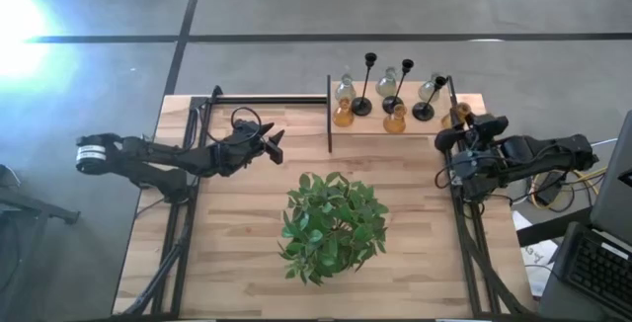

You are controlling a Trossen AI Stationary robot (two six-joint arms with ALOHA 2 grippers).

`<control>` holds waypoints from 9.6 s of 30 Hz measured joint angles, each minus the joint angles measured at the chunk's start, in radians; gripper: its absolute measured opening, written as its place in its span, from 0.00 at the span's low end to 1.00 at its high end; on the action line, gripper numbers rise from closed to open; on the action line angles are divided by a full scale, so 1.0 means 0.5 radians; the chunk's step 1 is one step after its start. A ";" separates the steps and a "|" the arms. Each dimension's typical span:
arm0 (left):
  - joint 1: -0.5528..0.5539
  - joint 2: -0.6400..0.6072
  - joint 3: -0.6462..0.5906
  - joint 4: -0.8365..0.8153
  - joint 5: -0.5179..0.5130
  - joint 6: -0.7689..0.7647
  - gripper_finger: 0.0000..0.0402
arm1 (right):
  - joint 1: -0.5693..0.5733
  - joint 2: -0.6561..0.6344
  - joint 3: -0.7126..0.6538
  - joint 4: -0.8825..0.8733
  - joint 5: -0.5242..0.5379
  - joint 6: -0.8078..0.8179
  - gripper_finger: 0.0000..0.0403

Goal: Pick & Place candle stick holders
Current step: Put the yellow glass candle holder on the shelf, then return to Home Position

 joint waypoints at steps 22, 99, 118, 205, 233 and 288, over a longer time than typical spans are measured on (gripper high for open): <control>0.000 -0.001 0.001 0.136 -0.043 0.008 0.52 | 0.001 -0.006 -0.299 0.375 -0.098 0.038 0.29; 0.002 -0.002 0.001 0.193 -0.043 0.075 0.52 | -0.615 0.290 -0.524 0.837 -0.001 -0.073 0.29; 0.002 -0.002 0.001 0.193 -0.043 0.074 0.52 | -0.816 0.319 -0.526 1.127 -0.150 -0.368 0.29; 0.003 -0.002 0.001 0.193 -0.043 0.066 0.52 | -0.899 0.352 -0.489 1.230 -0.168 -0.437 0.72; 0.003 -0.001 0.001 0.193 -0.042 0.067 0.52 | -0.898 0.352 -0.279 1.225 -0.204 -0.607 0.75; 0.051 -1.447 -0.013 -1.340 1.142 0.200 0.26 | -0.128 -0.386 0.373 0.289 -1.916 -0.277 0.55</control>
